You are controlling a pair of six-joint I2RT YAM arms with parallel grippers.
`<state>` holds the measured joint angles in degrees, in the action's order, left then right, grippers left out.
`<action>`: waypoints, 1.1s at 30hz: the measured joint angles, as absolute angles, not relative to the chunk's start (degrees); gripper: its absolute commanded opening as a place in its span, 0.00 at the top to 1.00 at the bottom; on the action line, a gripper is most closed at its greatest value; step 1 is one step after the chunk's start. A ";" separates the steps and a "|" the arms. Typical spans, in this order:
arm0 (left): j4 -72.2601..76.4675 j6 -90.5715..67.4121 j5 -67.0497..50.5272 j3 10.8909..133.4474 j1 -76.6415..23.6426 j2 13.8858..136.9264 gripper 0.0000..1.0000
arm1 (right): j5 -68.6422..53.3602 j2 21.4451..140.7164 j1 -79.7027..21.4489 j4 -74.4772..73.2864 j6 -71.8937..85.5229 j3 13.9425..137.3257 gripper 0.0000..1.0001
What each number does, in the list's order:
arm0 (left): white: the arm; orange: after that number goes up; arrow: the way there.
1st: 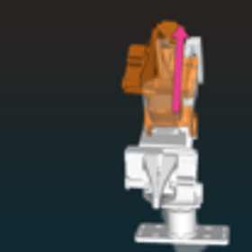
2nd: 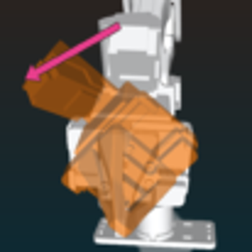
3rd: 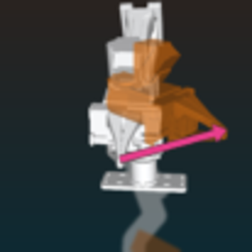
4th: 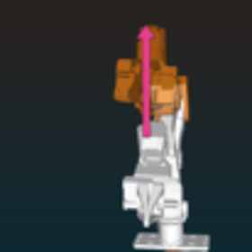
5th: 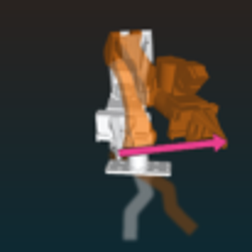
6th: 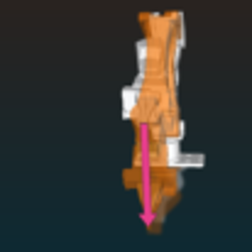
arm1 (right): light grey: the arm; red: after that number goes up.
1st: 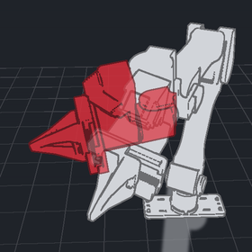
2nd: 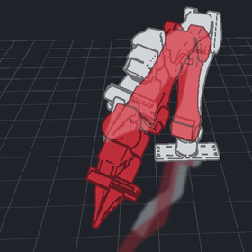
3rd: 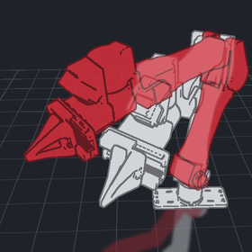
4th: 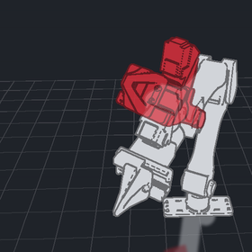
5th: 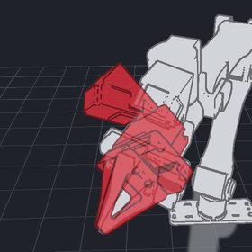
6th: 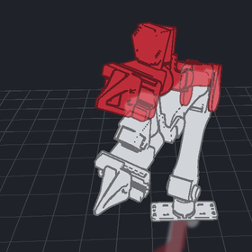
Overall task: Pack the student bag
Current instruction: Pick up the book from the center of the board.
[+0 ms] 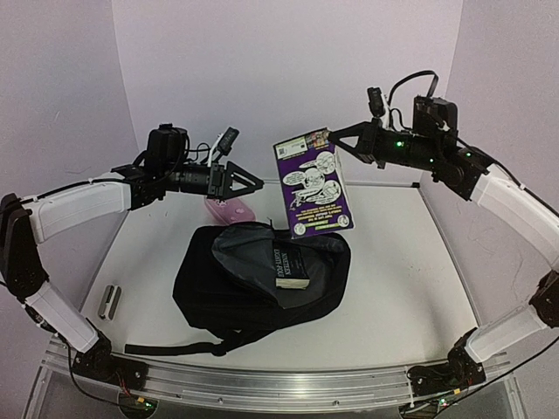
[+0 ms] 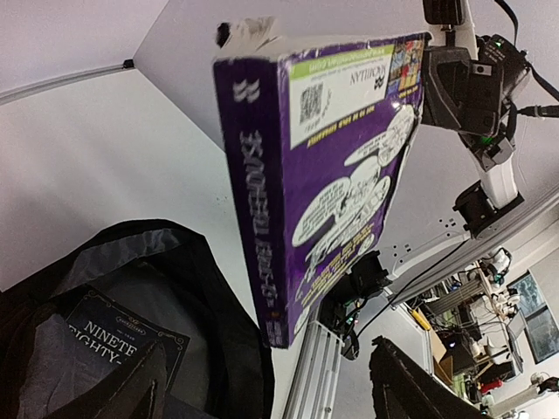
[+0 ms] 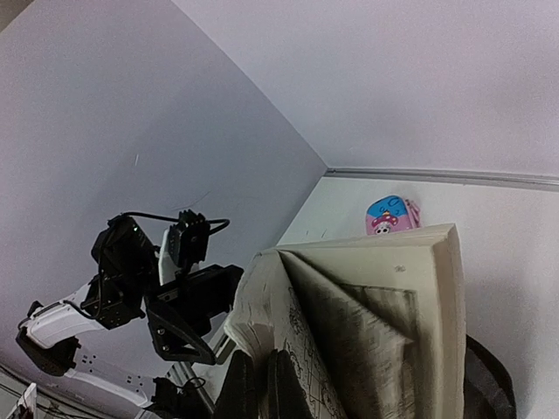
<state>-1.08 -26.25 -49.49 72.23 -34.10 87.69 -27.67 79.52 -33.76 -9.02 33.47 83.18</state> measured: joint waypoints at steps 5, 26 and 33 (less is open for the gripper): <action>1.41 -27.60 -50.22 72.25 -34.72 88.34 0.20 | -27.97 82.04 -37.39 -8.95 34.57 84.60 1.00; 15.85 -36.53 -55.13 66.92 -35.48 92.30 1.00 | -20.02 84.29 -40.05 -8.51 32.85 82.85 0.21; -3.65 -27.21 -55.57 66.49 -35.33 90.12 1.00 | -16.25 85.37 -40.04 -22.88 20.64 88.99 0.02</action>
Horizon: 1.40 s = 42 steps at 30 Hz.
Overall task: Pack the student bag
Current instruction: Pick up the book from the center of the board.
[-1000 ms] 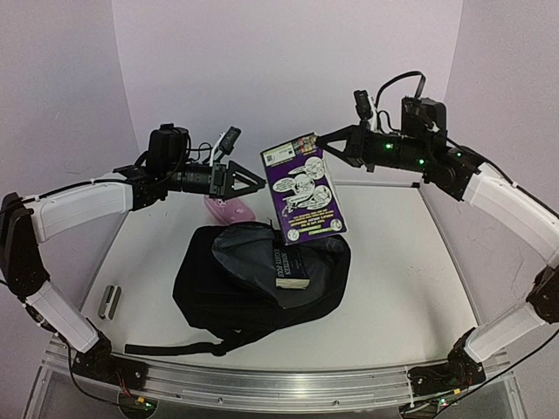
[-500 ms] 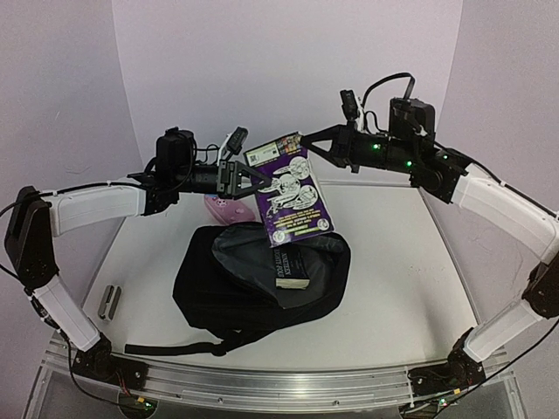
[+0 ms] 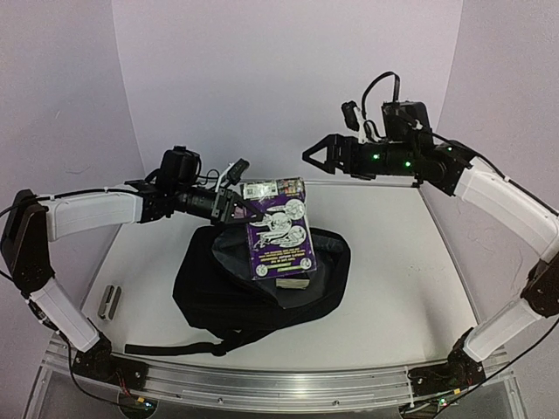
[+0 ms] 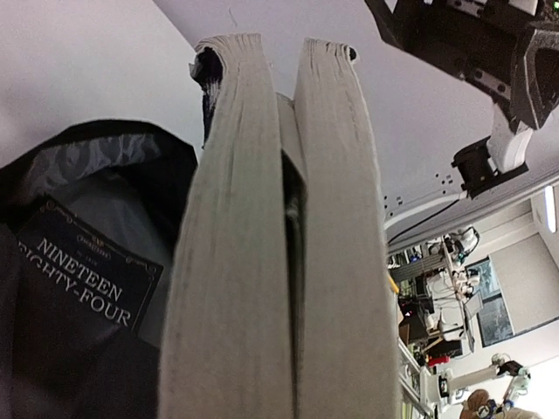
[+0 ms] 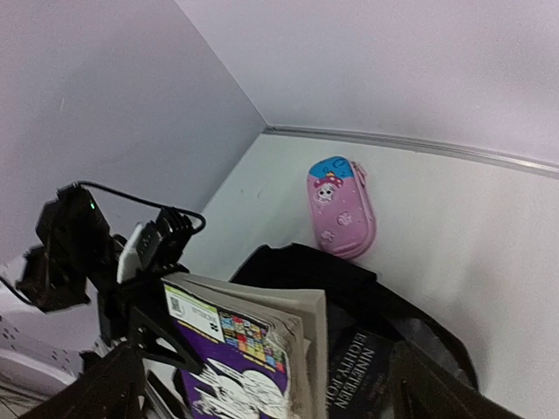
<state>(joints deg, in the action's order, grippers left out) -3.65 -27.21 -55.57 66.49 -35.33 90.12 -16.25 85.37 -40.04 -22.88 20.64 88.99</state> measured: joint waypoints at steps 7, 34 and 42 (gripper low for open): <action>-19.46 -18.96 -59.40 68.63 -36.04 88.79 1.00 | -26.70 90.41 -40.62 -30.47 11.76 91.92 0.02; -29.98 -16.56 -53.07 76.20 -37.95 89.01 0.31 | -42.22 99.01 -43.16 -32.33 7.52 94.35 1.00; -26.42 -28.46 -36.24 66.36 -28.17 82.82 0.17 | -24.60 88.94 -31.88 -26.39 21.21 83.51 1.00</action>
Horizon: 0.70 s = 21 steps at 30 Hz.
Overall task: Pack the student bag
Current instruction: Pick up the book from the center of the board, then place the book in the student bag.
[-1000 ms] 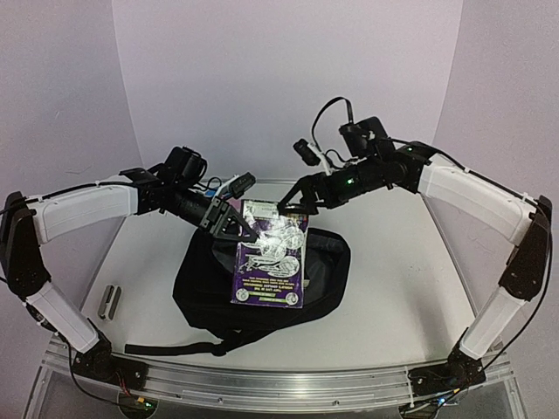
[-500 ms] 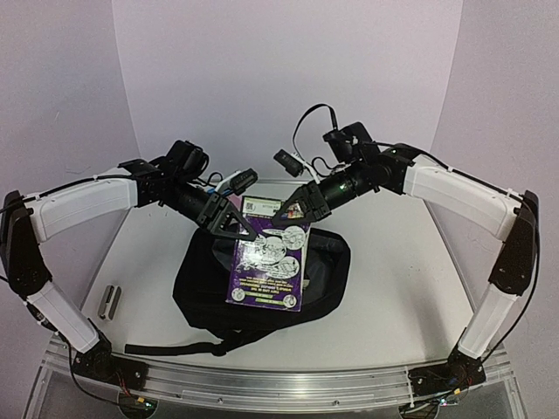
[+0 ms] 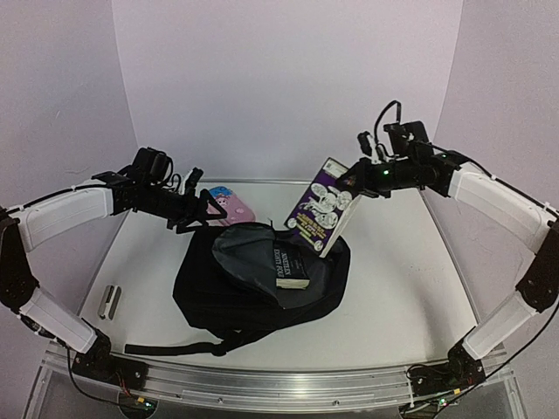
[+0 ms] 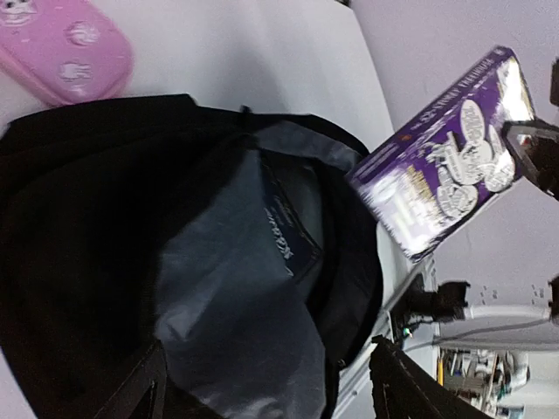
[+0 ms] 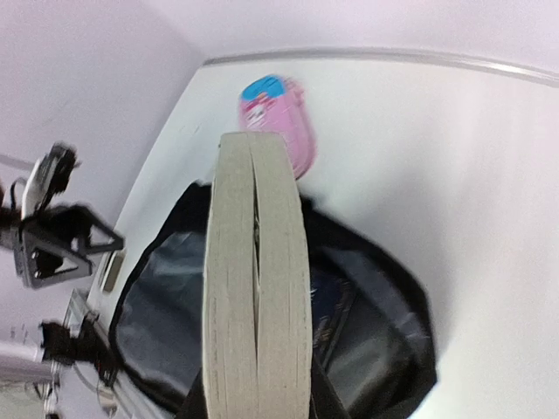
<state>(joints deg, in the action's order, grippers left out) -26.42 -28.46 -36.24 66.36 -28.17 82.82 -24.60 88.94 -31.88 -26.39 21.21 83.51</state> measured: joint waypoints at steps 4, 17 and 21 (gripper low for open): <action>-26.98 -31.91 -30.27 64.02 -26.10 80.79 0.14 | -16.53 85.10 -27.95 -24.39 26.63 79.62 1.00; -28.27 -36.45 -30.98 63.61 -26.52 87.11 0.25 | -14.66 84.19 -29.39 -18.32 37.64 71.25 1.00; -26.58 -37.54 -34.20 63.61 -26.52 88.26 0.50 | -15.23 84.16 -29.39 -15.58 40.13 69.15 1.00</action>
<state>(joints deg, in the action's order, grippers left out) -26.58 -37.54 -34.20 63.61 -26.52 88.26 -15.23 84.16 -29.39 -15.58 40.13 69.15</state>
